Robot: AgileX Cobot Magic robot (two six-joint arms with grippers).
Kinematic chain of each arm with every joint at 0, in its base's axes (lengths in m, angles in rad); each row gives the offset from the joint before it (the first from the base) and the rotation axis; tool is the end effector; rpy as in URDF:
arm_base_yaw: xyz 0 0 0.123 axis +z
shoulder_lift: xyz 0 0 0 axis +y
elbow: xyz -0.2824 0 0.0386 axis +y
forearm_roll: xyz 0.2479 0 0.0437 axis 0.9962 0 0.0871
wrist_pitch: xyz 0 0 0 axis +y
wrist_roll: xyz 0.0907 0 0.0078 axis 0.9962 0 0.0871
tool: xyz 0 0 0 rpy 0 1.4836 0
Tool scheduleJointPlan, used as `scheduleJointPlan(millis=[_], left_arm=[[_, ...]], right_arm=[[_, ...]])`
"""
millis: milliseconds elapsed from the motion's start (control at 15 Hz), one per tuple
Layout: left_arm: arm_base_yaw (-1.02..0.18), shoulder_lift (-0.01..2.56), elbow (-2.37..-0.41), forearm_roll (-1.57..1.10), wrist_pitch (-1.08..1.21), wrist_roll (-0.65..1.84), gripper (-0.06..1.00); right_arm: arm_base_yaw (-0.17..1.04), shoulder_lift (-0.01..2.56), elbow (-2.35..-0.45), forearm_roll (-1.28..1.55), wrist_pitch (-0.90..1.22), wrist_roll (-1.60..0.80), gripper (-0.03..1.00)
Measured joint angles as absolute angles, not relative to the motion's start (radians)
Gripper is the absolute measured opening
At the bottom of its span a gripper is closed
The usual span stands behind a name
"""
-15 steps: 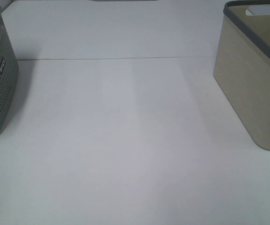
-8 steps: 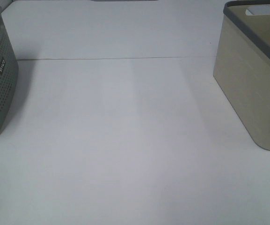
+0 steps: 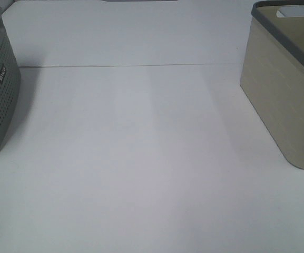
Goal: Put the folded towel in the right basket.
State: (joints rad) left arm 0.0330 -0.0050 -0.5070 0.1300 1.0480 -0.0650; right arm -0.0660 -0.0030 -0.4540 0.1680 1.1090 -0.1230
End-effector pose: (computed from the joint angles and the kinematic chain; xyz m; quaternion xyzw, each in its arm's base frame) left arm -0.0066 0.0100 0.2807 -0.0439 0.8438 0.0564 0.5319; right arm -0.0022 0.0138 0.2615 -0.0283 0.8726 0.0381 0.4861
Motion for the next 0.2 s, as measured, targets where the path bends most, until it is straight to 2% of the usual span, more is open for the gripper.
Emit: scheduleJointPlan(millis=[200], left_arm=[[0.033,-0.005,-0.507,0.130,1.048,-0.065,0.99]], right_arm=[[-0.066,-0.003,-0.454,0.168,1.109,-0.123,0.96]])
